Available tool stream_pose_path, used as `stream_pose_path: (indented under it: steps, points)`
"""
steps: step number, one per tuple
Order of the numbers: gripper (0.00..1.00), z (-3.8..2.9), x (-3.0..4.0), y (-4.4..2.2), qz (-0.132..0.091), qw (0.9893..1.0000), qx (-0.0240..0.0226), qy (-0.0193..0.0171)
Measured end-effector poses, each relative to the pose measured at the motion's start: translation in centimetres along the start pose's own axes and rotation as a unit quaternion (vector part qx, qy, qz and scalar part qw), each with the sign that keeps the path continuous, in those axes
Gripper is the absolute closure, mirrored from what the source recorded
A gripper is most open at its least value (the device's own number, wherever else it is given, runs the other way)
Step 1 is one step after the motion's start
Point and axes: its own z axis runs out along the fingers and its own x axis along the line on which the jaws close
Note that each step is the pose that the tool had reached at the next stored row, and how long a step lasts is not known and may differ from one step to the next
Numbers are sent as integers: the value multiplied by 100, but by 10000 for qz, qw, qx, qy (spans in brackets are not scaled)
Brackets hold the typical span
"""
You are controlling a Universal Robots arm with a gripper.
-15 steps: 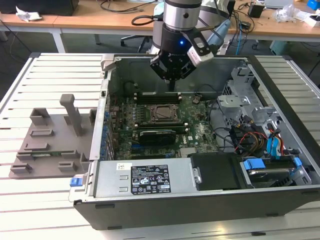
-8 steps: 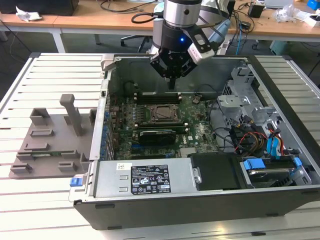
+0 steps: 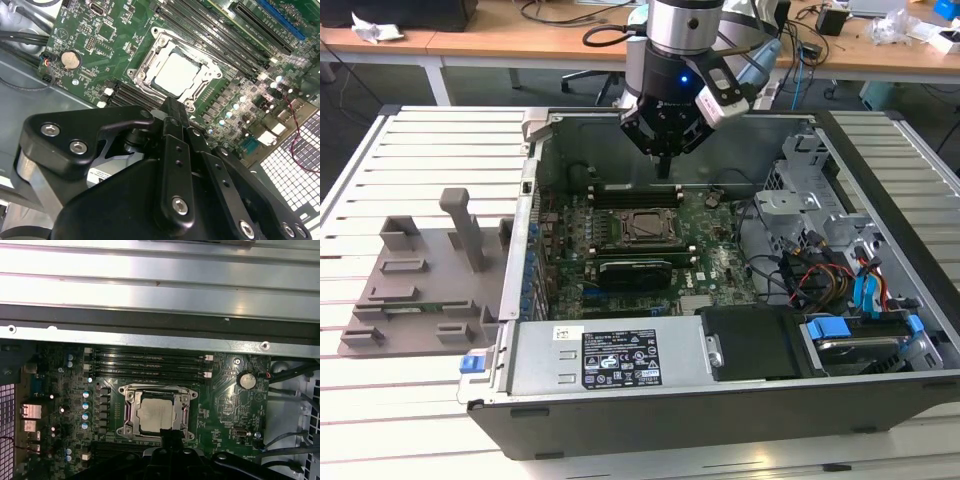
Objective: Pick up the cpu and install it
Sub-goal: 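Install the second cpu locking lever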
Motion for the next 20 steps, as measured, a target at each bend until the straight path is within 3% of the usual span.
stream_pose_path:
  steps: [5,11,12,20]
  points:
    - [89,0,1,-7,0,10000,-11,0]
    - [89,2,7,-25,-1,9999,-112,-7]
    - [89,4,22,-44,-3,9999,-145,-9]
    - [89,7,54,-73,-2,9999,-169,-11]
